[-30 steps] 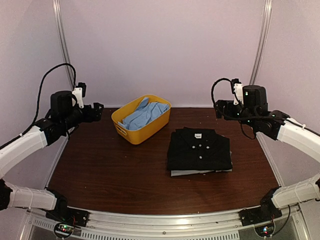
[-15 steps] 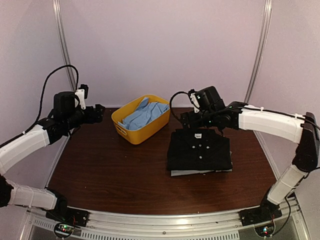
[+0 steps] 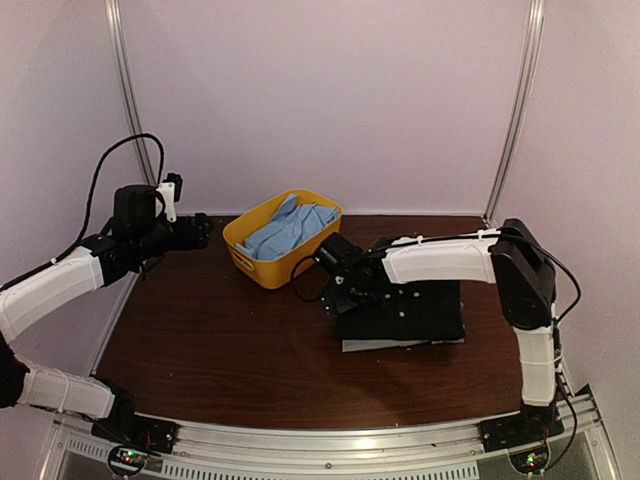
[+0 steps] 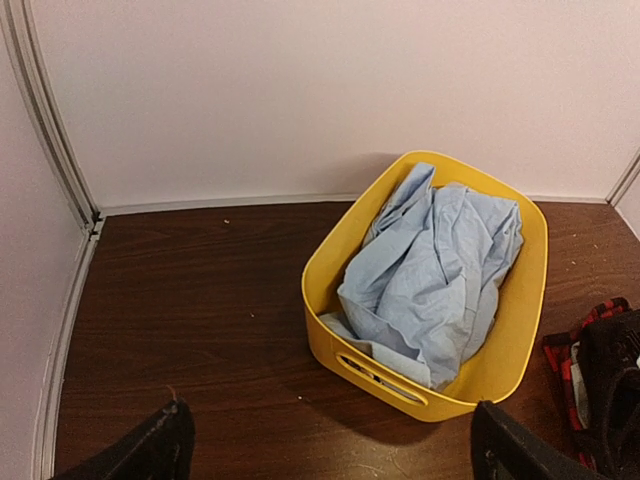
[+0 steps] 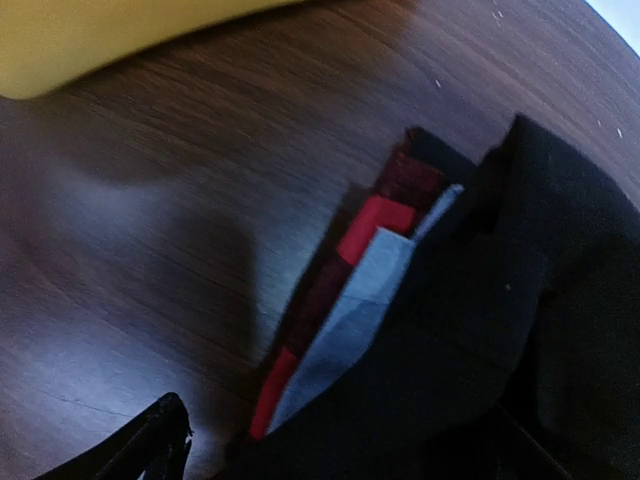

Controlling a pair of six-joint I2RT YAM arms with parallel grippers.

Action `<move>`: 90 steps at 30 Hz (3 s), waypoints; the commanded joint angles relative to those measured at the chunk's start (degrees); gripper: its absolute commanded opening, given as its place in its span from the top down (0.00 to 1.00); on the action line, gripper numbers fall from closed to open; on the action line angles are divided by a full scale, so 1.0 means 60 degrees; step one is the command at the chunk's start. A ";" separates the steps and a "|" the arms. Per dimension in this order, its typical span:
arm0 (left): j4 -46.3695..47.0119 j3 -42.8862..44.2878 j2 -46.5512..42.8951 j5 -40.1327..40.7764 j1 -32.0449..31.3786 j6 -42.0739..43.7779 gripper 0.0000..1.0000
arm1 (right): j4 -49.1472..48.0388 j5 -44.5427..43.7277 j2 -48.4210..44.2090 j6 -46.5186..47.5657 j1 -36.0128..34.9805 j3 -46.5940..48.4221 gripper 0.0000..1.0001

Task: Fold and stack the long sleeve shirts
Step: Move the square-folded shirt to the corner of the board, then move the bin to the corner of the board.

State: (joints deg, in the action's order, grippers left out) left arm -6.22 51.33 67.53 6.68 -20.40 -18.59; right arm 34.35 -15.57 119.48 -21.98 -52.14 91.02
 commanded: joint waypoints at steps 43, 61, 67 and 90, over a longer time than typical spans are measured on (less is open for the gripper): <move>0.0435 0.0322 0.0023 -0.2179 -0.0020 -0.0790 0.03 | 0.3346 0.0510 -0.8989 -0.4746 0.2301 -0.8277 0.02; 0.0524 0.0395 0.0322 -0.2518 -0.0016 -0.0871 0.03 | 0.1698 -0.1055 -0.5535 -0.2201 0.5023 -0.7025 0.00; 0.0323 0.0525 0.0545 -0.2431 -0.0024 -0.0818 0.03 | 0.1336 -0.1560 -0.4186 -0.0722 0.6254 -0.5934 0.00; -0.1788 0.2413 0.4087 -0.0927 -0.0013 -0.1415 0.04 | 0.1608 -0.0737 -0.4968 -0.1527 0.3211 -0.5346 0.00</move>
State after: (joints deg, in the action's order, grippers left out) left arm -17.82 60.97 89.01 1.39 -20.40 -26.35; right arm 43.81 -20.80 90.24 -27.57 -29.54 60.58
